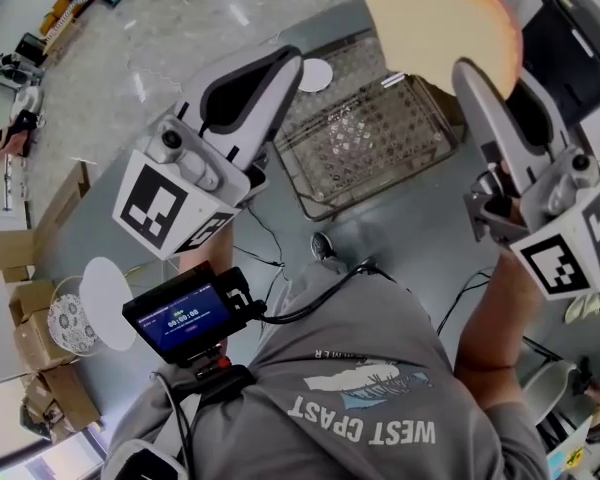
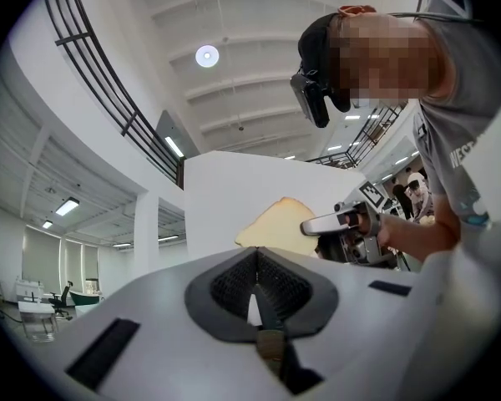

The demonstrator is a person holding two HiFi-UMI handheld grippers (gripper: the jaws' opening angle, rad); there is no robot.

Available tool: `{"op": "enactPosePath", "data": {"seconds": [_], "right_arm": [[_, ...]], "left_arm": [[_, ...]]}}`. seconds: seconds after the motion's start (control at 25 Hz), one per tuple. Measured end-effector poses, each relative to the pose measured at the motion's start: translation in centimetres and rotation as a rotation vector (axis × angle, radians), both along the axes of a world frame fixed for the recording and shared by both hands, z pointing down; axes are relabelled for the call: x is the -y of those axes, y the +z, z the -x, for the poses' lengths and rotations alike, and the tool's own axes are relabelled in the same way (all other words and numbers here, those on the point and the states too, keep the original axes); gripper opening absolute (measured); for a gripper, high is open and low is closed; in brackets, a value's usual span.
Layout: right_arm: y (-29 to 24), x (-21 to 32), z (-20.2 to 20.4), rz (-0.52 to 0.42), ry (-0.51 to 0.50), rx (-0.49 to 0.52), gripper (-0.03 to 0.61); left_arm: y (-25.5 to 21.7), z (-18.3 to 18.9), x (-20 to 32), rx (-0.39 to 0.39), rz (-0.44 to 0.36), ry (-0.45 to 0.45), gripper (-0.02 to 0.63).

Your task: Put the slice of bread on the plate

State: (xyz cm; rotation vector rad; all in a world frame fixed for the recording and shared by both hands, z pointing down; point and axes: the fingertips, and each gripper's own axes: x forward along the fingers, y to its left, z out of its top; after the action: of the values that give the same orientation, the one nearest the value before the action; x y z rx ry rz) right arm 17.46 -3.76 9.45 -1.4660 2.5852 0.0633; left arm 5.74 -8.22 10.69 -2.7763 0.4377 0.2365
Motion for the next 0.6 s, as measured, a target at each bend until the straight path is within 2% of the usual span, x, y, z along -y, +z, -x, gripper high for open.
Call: {"op": "enactPosePath", "data": {"seconds": [0.2,0.44,0.6], "right_arm": [[-0.3,-0.9,0.1,-0.015,0.018,-0.019,0.097],[0.6,6.1,3.2,0.011,0.037,-0.046,0.097],[1.8,7.0,4.2,0.035,0.039,-0.046,0.097]], "left_arm": [[-0.7,0.4,-0.7,-0.026,-0.025,0.01,0.008],[0.6,3.4,6.4,-0.058,-0.002,0.028,0.008],[1.6,4.1,7.0,-0.059,0.016,0.035,0.008]]}}
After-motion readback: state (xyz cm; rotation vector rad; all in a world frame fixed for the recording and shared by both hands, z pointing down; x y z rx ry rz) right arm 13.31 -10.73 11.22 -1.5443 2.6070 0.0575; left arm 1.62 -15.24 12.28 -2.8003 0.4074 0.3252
